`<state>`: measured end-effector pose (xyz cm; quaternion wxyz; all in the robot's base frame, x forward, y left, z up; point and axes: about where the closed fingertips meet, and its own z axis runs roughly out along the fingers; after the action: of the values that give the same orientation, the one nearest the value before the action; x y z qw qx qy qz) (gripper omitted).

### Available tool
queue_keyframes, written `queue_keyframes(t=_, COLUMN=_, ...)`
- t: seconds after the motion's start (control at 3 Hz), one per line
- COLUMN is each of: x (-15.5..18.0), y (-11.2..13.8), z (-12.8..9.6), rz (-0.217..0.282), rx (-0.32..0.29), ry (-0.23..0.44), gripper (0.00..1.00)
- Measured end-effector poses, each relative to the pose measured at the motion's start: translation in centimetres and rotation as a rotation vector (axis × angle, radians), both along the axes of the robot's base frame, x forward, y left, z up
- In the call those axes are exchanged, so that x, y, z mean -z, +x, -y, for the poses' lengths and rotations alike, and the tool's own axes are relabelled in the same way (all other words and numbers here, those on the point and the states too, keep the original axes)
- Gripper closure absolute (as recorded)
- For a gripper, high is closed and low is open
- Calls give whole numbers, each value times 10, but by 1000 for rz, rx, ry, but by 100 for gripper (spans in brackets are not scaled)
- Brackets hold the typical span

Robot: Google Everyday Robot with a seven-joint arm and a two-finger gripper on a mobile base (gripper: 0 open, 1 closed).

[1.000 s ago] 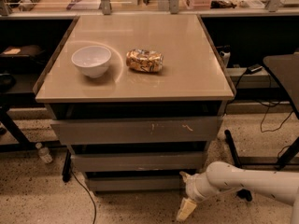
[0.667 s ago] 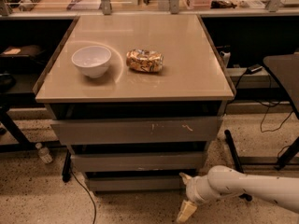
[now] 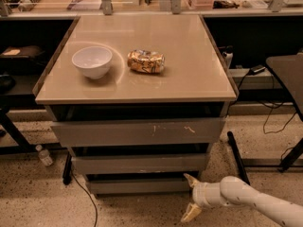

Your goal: Open bottom drawer

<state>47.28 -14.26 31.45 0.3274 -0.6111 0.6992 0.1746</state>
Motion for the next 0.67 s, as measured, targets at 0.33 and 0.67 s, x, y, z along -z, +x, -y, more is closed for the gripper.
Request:
queue_keyframes(t=0.33, x=11, y=18, z=2, rz=75, rx=-31, ry=-6, gripper=0)
queue_keyframes(t=0.67, x=11, y=18, z=2, rz=75, rx=-31, ry=-6, gripper=0)
